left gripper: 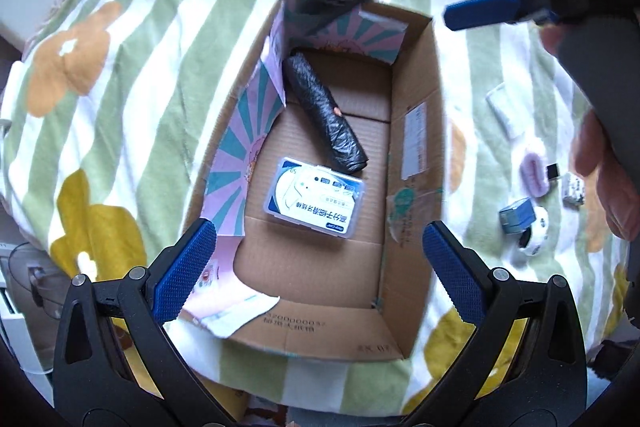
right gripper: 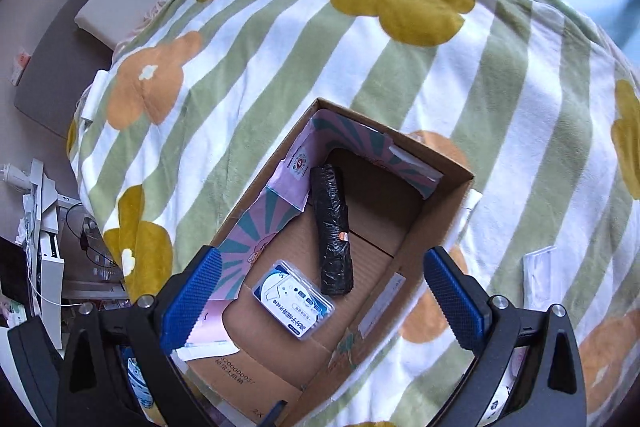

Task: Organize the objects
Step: 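Open the left gripper over the box while the right releases the cylinder inside, then move both grippers back from the cardboard box toward the remaining objects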

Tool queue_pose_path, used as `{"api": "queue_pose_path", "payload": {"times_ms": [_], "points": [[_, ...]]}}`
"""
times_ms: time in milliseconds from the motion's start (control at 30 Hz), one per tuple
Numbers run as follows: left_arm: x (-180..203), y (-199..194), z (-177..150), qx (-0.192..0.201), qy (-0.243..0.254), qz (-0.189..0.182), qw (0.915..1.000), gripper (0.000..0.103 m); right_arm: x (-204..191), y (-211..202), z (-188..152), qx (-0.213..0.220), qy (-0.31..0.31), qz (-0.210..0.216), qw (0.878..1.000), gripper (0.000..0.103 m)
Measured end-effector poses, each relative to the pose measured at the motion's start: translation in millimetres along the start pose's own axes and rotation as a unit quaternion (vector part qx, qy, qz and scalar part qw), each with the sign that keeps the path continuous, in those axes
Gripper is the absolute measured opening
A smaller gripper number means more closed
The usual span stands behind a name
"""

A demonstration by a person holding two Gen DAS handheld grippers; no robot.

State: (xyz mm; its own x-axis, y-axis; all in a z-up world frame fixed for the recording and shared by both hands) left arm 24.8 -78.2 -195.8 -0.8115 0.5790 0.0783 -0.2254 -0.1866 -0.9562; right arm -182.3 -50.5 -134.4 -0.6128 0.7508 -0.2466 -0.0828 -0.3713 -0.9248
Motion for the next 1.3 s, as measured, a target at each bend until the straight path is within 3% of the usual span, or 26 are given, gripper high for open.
{"api": "queue_pose_path", "payload": {"times_ms": [333, 567, 933, 1300], "points": [[16, -68, -3, 0.043, 0.036, -0.015, 0.9983, 0.103, 22, -82, -41, 0.052, 0.032, -0.027, 0.998, 0.101], [41, -91, 0, 0.058, 0.082, -0.042, 0.9941, 0.103, 55, -134, -84, 0.088, 0.071, -0.056, 0.992, 0.101], [113, -111, 2, 0.082, 0.169, -0.100, 0.9771, 0.103, 119, -190, -163, 0.119, 0.182, -0.122, 0.968, 0.101], [161, -110, -6, 0.061, 0.214, -0.138, 0.9651, 0.103, 158, -230, -217, 0.161, 0.251, -0.165, 0.940, 0.101]]}}
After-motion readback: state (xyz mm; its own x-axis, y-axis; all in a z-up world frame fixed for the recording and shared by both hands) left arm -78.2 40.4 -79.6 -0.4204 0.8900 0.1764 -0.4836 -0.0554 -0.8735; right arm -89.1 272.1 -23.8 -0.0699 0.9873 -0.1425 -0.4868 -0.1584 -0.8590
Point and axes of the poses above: each gripper's, at about its wrist camera, not at the fingertips, and y roughly the way its jaws point, x to its right, z to its top, the point moved 2 cm from there along y, roughly the way its jaws point, and after that the axes turned 1 degree about -y, right-handed, at the moved point
